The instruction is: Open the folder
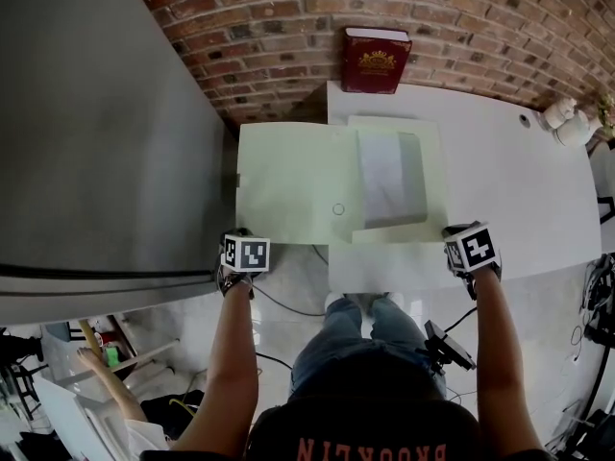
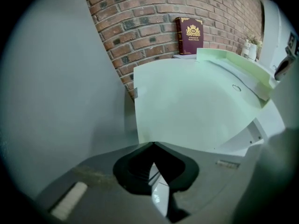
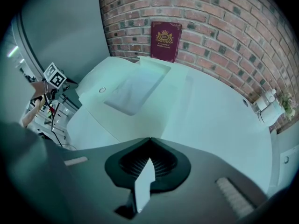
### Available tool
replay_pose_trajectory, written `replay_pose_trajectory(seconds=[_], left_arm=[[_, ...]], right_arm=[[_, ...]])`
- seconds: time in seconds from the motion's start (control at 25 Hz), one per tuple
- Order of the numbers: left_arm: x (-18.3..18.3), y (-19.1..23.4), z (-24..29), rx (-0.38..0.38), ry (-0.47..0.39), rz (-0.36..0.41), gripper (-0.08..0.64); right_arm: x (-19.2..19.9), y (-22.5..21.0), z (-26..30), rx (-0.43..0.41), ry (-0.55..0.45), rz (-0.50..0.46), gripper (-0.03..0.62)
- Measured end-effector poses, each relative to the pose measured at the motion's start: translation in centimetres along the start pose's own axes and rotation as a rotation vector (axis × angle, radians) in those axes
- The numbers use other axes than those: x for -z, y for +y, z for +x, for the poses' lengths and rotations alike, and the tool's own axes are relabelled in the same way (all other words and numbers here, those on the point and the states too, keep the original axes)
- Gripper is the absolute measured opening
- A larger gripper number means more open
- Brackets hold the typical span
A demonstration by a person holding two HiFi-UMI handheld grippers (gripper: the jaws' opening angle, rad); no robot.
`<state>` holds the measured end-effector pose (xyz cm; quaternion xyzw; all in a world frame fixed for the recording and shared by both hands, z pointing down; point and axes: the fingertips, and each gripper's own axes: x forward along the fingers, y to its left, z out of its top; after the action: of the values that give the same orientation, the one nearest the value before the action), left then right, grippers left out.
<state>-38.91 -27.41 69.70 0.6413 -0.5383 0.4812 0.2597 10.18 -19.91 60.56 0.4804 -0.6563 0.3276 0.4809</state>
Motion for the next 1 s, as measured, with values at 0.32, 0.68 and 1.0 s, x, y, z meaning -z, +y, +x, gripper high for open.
replay_pose_trajectory(seconds=[0.32,0.68,1.0], left_arm=[[-1.1,0.9,-2.8,-0.065,-0.04,-0.06,0.001],[-1.7,1.7,-6.9,-0.138,-0.095,-0.109,0.002],[-2.9,1.6,-10.1,-0.179,-0.156,-0.146,0.001]], right_arm=[[-0.1,0.0,0.0,-0.002,-0.028,-0.017,0.0],[-0.1,0.0,-0.1,-0.059,-0.073,-0.004,0.0],[-0.7,0.5,-0.5,-0.092,-0.108,-0.026,0.0]])
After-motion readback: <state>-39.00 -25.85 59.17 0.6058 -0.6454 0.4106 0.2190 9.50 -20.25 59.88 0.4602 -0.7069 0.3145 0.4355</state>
